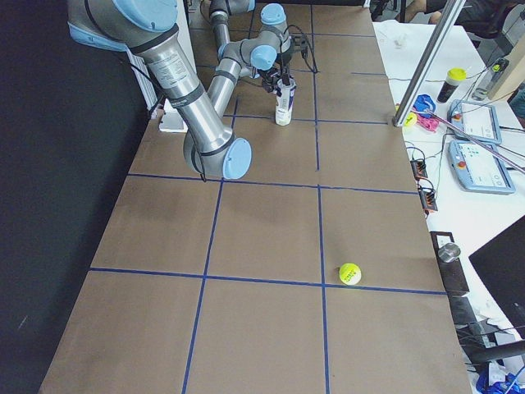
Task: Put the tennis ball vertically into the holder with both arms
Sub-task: 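Move the right gripper away to the second tennis ball farther from the robot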
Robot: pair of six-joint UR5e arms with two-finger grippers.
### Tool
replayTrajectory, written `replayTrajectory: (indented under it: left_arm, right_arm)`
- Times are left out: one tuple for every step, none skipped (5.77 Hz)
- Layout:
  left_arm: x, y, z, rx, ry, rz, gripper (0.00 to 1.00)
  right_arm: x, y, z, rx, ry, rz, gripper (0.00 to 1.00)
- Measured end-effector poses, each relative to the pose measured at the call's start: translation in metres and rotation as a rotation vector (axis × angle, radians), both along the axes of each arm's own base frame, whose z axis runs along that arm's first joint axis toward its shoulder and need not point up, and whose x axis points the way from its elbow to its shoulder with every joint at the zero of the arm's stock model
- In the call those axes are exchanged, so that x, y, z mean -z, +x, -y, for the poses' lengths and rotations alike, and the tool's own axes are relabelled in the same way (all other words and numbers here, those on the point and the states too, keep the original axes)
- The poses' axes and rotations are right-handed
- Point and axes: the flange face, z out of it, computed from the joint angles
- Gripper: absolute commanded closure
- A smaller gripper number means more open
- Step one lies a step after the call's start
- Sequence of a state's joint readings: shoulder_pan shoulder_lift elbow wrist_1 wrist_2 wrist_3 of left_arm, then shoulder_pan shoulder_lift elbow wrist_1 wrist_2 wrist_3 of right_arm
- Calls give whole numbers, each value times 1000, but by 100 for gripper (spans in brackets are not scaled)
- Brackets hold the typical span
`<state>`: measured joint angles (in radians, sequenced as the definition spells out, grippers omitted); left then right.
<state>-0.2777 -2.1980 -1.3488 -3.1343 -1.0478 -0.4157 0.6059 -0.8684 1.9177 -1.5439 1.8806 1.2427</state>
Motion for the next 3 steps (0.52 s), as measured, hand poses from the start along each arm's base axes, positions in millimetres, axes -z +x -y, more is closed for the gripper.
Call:
replayTrajectory:
  left_arm:
    - [0,0,0,0,0,-2,4]
    - [1,-1,0,0,0,-5,4]
    - [3,-1,0,0,1,-7,4]
  right_arm:
    - [-28,24,21,-7,-7,-34,1]
    - [-73,60,49,-3,10,-97,1]
    - [-124,102,75,5,51,-181,1]
